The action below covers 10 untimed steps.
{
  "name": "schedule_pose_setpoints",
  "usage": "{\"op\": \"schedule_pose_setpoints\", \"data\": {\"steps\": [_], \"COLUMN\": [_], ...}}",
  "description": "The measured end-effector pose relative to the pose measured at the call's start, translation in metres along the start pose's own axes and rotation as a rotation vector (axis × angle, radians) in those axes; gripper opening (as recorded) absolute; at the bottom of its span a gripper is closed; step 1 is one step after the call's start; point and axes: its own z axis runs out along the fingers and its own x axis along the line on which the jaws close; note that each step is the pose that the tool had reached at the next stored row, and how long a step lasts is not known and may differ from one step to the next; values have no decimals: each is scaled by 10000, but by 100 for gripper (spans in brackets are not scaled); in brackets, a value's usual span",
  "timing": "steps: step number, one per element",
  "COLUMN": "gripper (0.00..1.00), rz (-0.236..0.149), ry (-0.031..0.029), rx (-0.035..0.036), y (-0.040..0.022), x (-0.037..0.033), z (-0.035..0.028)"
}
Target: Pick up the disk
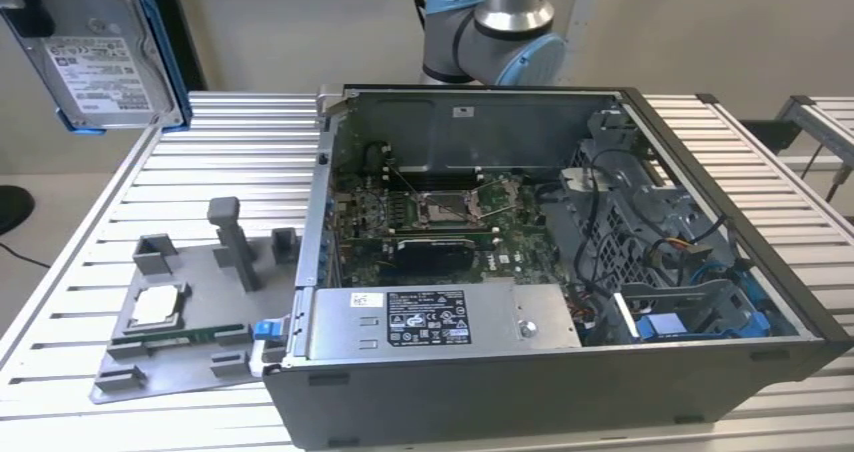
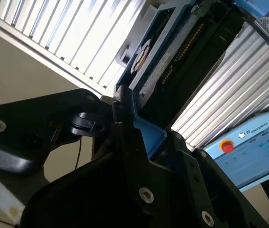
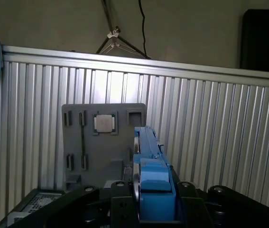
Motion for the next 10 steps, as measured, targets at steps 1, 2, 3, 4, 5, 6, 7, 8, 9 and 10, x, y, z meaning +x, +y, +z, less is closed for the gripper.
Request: {"op": "schedule_pose_setpoints", "data": {"steps": [1,2,3,4,5,6,7,8,9,10], "gripper": [0,0,0,0,0,0,0,0,0,0], "rz": [-1,-3,-2,0,0,0,-1,-1,-1,-1], "ry": [0,0,0,0,1,1,1,0,1,1], "rx": [0,-1,-1,-2,-2,-3,-2,-1,-2,-2], "y": [0,-6,-20,-39,-66,-95,-124,-158,-194,-233], "x": [0,2,2,3,5,7,10,13,15,18], "z": [0,-1,0,-1,0,0,1,2,2,3]}}
